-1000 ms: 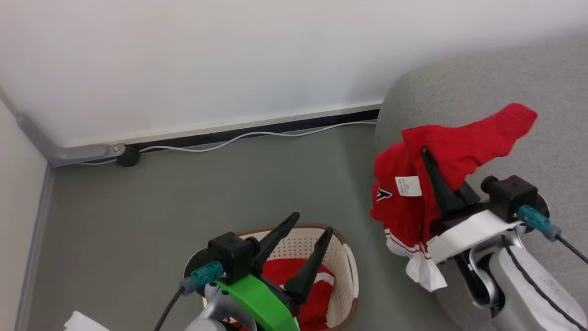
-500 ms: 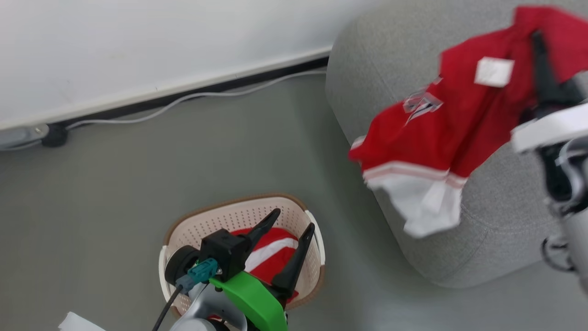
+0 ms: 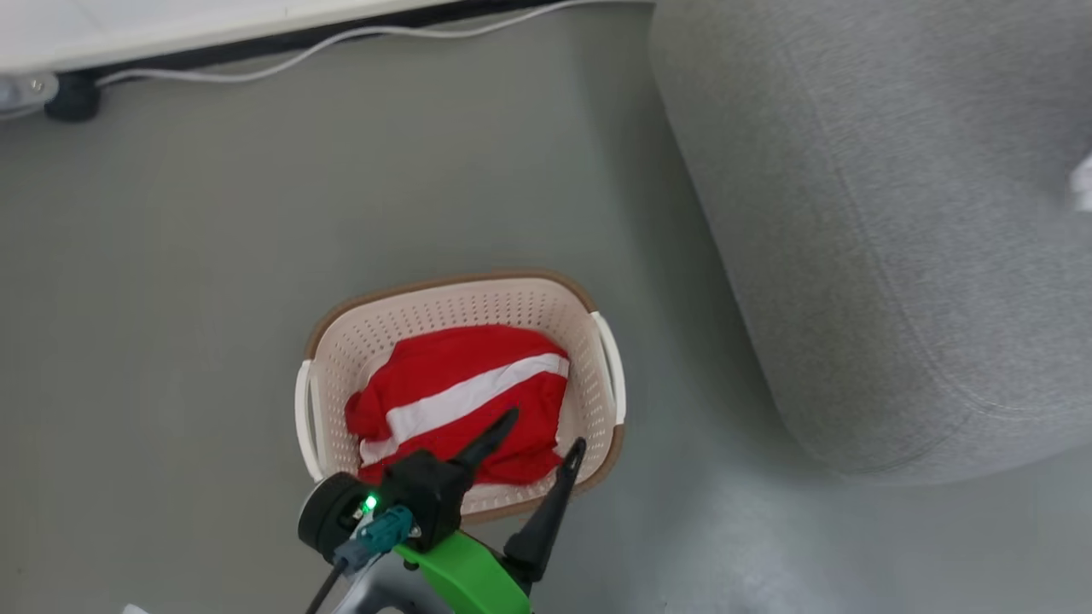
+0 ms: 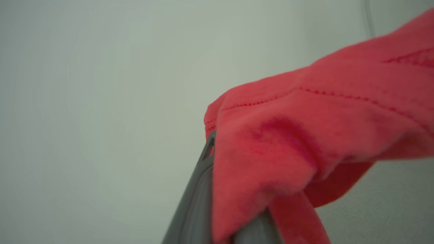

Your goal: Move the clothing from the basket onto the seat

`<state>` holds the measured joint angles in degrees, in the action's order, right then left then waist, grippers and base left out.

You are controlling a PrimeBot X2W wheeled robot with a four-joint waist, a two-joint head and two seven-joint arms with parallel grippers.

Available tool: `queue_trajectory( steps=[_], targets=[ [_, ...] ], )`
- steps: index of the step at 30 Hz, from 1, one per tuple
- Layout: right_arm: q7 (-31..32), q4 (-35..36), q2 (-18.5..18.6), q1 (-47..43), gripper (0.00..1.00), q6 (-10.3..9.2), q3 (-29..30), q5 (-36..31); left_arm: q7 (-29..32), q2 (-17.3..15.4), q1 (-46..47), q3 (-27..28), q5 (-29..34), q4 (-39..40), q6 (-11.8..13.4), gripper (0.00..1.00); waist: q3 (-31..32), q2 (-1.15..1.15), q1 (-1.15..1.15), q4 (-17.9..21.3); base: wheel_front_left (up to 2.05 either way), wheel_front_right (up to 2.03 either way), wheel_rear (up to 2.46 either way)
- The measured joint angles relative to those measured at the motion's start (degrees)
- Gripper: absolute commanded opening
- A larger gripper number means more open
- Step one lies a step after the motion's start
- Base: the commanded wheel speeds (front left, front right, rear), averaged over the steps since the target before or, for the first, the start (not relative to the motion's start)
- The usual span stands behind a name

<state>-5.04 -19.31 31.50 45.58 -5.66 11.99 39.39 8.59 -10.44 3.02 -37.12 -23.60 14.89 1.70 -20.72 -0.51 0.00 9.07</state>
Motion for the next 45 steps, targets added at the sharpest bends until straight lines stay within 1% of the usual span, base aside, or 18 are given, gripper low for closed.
queue_trajectory(
  steps=[4,7,10,13,16,22,23,25,32,35,38,40,42,43,44,45],
  targets=[
    [0.4,-0.9,5.5,5.1,0.0,-0.51,2.1,-0.9,0.0,-0.8,0.2,-0.2,0.7,2.3,-0.7,1.0,-3.1,0.0,0.0,-2.2,0.0,0.0,0.0],
    [0.6,-0.6,7.4,9.9,0.0,-0.52,2.4,-1.6,-0.1,-1.4,0.6,0.2,1.1,3.7,-0.7,1.0,-5.5,0.0,0.0,-3.6,0.0,0.0,0.0],
    [0.9,-0.2,8.1,14.2,0.0,-0.52,0.6,-2.6,-0.1,-2.1,0.7,1.5,1.4,5.3,-0.6,1.0,-8.2,0.0,0.0,-4.6,0.0,0.0,0.0],
    [1.6,-0.1,8.4,16.7,0.0,-0.52,-0.8,-3.7,-0.1,-3.3,1.0,2.7,3.2,6.5,-0.6,1.0,-10.9,0.0,0.0,-5.1,0.0,0.0,0.0],
    [2.2,-0.1,9.8,18.2,0.0,-0.51,-2.1,-4.7,-0.6,-3.6,2.0,3.4,3.7,8.1,-0.6,1.0,-13.5,0.0,0.0,-5.3,0.0,0.0,0.0],
    [2.7,-1.4,10.6,20.1,0.0,-0.49,-2.5,-4.7,-0.6,-4.8,2.8,4.2,4.4,10.4,-0.4,1.0,-18.6,0.0,0.01,-4.6,0.0,0.0,0.0],
    [2.7,-1.4,10.6,20.1,0.0,-0.49,-2.5,-4.7,-0.6,-4.8,2.8,4.2,4.4,10.4,-0.4,1.0,-18.6,0.0,0.01,-4.6,0.0,0.0,0.0],
    [2.9,-2.9,11.0,20.0,0.0,-0.49,-3.1,-5.5,-0.7,-5.0,3.4,4.9,4.7,11.1,-0.4,1.0,-20.3,0.0,0.01,-4.1,0.0,0.0,0.0],
    [2.0,-7.9,10.3,17.6,0.0,-0.51,-7.3,-11.0,-1.1,-6.5,5.0,7.0,6.3,11.3,-0.1,1.0,-24.0,0.0,0.01,-0.5,0.0,0.0,0.0],
    [2.0,-10.1,9.5,17.4,0.0,-0.54,-8.3,-11.4,-1.1,-6.6,5.6,7.3,6.3,11.1,-0.1,1.0,-25.0,0.0,0.01,1.3,0.0,0.0,0.0],
    [2.4,-12.9,6.9,15.6,0.0,-0.57,-9.5,-11.6,-1.1,-6.5,6.5,6.9,6.2,10.4,-0.5,1.0,-25.6,0.0,0.0,2.9,0.0,0.0,0.0],
    [2.4,-15.3,4.6,14.5,0.0,-1.01,-8.7,-11.0,-1.2,-6.3,7.2,6.4,5.7,9.5,-1.0,1.0,-25.8,0.0,0.01,3.7,0.0,0.0,0.0],
    [2.8,-17.6,3.3,13.4,0.0,-1.01,-7.7,-10.5,-1.3,-5.9,7.2,6.2,5.5,9.1,-1.1,1.0,-25.7,0.0,0.01,4.1,0.0,0.0,0.0],
    [3.1,-18.6,3.1,13.0,0.23,-1.05,-6.9,-10.3,-1.3,-5.7,7.2,6.1,5.2,9.0,-1.1,1.0,-25.4,0.0,0.0,4.2,0.0,0.0,0.0],
    [3.4,-19.5,3.1,12.6,0.4,-1.09,-6.2,-10.0,-1.3,-5.4,7.2,5.9,4.9,9.0,-1.2,1.0,-25.2,0.0,0.0,4.2,0.0,0.0,0.0],
    [3.6,-20.2,3.2,12.3,1.0,-1.1,-5.8,-9.7,-1.4,-5.1,7.2,5.8,4.4,9.0,-1.2,1.0,-25.1,0.0,0.0,4.2,0.0,0.0,0.0]
  ],
)
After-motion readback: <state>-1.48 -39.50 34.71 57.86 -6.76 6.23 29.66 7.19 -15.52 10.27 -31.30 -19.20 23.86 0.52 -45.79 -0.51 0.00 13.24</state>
